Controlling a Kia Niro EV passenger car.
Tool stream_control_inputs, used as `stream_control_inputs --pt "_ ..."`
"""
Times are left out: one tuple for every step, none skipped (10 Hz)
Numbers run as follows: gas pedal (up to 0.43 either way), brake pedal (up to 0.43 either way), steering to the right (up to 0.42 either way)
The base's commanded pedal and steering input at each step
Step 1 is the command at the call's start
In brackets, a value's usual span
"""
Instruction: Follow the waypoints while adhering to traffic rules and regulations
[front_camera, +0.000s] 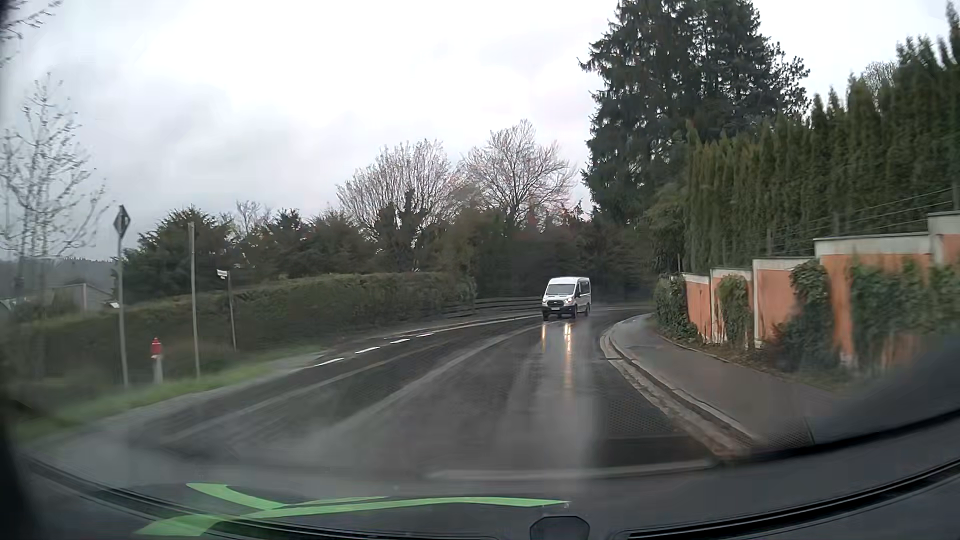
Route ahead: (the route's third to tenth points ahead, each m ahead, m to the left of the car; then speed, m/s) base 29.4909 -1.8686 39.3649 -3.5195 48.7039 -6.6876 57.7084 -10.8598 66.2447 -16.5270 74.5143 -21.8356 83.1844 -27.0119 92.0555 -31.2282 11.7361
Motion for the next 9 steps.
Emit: stream_control_inputs --pt "0.000 0.000 0.018" --pt "0.000 0.000 0.020" --pt "0.000 0.000 0.020" --pt "0.000 0.000 0.023" --pt "0.000 0.000 0.029" --pt "0.000 0.000 0.031" --pt "0.000 0.000 0.031" --pt "0.008 0.000 0.031" --pt "0.008 0.000 0.034"
